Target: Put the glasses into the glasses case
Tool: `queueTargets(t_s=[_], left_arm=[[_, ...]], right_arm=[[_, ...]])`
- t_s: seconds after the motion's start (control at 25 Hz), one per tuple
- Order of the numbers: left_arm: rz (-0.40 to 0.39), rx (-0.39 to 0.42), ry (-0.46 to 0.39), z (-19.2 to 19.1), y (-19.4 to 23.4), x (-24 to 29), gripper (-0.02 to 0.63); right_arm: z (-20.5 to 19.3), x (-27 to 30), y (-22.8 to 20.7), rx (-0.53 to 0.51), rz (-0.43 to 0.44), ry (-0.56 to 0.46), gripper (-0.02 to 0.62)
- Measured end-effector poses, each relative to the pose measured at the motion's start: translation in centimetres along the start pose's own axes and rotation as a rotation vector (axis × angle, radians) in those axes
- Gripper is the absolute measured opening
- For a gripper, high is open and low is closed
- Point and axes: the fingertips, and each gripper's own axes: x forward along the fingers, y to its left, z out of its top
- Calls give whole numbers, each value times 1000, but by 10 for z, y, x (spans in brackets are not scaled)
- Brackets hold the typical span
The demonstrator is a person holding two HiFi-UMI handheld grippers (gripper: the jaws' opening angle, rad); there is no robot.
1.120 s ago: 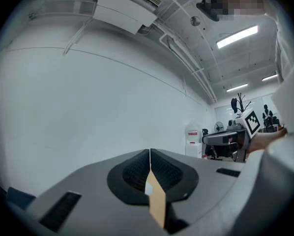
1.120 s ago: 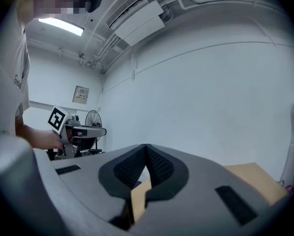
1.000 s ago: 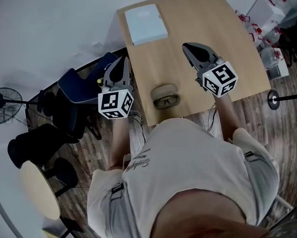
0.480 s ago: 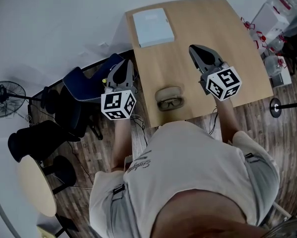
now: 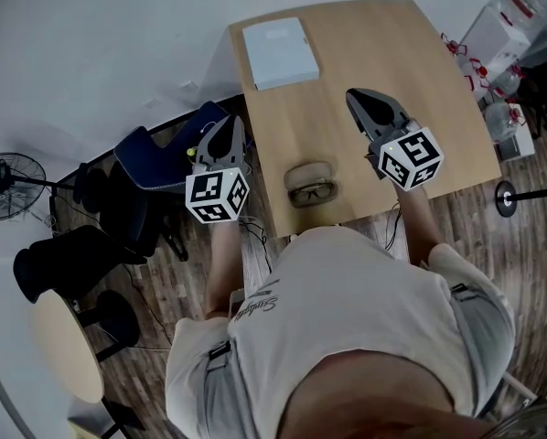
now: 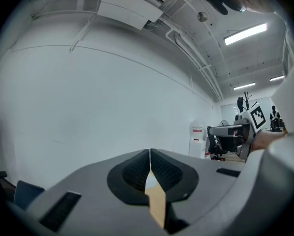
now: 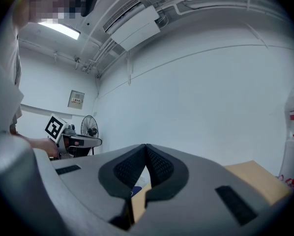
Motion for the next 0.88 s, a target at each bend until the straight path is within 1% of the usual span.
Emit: queueTargets(t_s=[0.56,0.88], left_arm=[[-17,-22,14,-9,-7,3,16],[-23,-9,7,-6,-3,6,17]], right_arm=[[-10,-1,0,9,15,22,-5],[-17,8,5,7,42,33,-5]])
